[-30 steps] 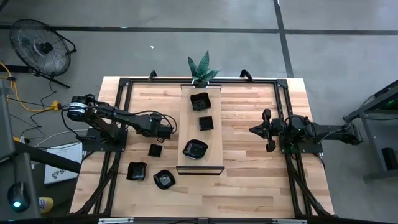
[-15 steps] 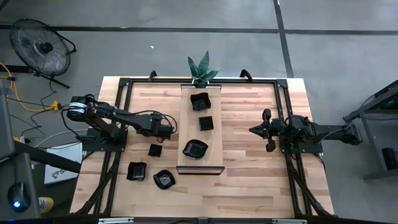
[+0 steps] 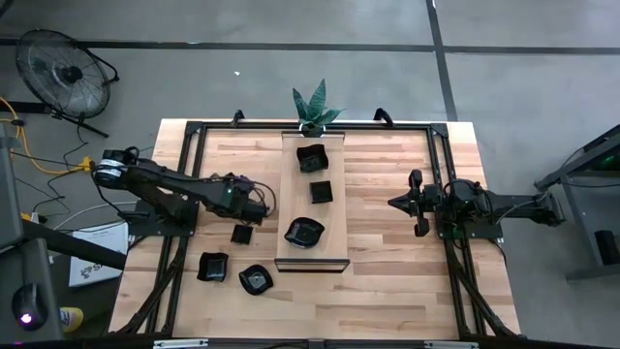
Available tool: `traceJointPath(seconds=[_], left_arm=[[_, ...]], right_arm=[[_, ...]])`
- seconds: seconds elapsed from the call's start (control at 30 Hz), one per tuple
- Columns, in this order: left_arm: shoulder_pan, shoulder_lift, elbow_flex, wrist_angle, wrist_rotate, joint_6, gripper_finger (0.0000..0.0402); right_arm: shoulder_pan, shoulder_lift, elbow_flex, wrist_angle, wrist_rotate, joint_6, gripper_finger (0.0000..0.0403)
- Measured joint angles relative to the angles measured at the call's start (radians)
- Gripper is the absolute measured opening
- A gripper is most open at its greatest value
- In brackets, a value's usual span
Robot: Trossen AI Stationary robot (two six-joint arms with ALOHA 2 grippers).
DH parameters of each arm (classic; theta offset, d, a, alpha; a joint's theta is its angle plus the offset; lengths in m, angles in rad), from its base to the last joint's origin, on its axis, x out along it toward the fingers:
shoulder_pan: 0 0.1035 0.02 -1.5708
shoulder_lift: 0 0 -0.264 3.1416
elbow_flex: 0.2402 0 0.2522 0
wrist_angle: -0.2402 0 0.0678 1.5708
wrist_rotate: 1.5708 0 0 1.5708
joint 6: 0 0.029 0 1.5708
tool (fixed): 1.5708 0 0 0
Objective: Pick & Place Mini shaped plates
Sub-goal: Stack the black leaf shaped plate on top of the black leaf shaped plate on the shelf
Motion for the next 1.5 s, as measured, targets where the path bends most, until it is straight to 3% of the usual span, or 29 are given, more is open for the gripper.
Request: traceJointPath(seconds=[0.43,0.67,1.07,1.5], left_arm=[[-0.242,-0.192,0.091,-0.140,-0.105,0.102,0.0000],[-0.357,-0.197,0.186,-0.087,-0.166,0.354,0.0000],[-0.397,-0.079,0.339,0.036,-0.189,0.686,0.0000],[-0.430,0.103,0.562,0.035,-0.203,0.840,0.0000]], right_arm=[[0.000,0.000,0.000,0.000,0.000,0.000,0.0012],[0.000,0.000,0.000,0.000,0.000,0.000,0.0012],[0.000,0.000,0.000,0.000,0.000,0.000,0.0012],[0.000,0.000,0.000,0.000,0.000,0.000,0.0012]])
